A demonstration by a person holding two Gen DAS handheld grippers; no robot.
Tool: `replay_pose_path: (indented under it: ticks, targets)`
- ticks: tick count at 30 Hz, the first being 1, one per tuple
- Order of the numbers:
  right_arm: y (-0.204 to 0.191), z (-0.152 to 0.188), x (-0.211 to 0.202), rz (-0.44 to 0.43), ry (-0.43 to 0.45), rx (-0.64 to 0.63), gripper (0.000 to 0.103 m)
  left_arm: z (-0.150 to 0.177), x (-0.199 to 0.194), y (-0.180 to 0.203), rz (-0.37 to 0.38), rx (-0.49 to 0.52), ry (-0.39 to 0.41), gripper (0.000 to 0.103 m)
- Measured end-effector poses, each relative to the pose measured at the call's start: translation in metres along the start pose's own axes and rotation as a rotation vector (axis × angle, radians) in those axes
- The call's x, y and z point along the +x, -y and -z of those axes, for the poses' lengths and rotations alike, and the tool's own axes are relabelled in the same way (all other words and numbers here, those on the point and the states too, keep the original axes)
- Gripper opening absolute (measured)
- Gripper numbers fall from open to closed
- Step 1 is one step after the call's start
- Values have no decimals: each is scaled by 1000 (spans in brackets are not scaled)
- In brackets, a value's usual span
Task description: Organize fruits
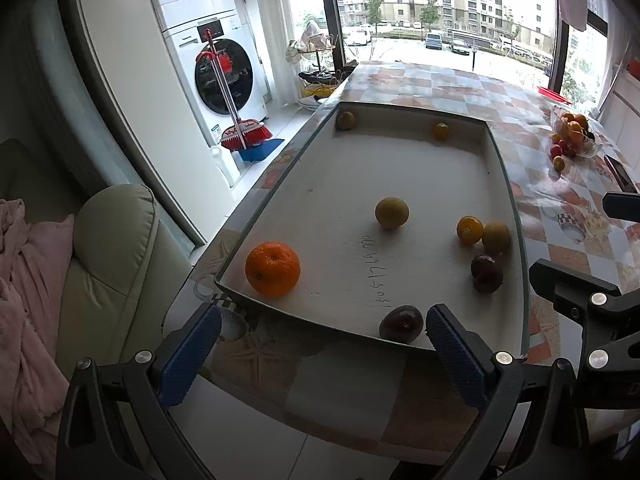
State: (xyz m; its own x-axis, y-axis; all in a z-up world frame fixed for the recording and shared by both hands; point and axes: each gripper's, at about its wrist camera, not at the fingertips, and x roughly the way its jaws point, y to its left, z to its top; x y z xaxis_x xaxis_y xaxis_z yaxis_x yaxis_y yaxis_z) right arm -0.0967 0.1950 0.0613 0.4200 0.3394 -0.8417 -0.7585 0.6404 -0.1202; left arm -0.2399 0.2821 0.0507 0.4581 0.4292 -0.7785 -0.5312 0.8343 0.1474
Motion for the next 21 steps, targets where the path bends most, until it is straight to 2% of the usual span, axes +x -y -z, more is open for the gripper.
replay_pose_path:
  ticks: [21]
  targets:
    - [0,-2,3,-4,-2,3,103,1,3,-1,1,3,0,103]
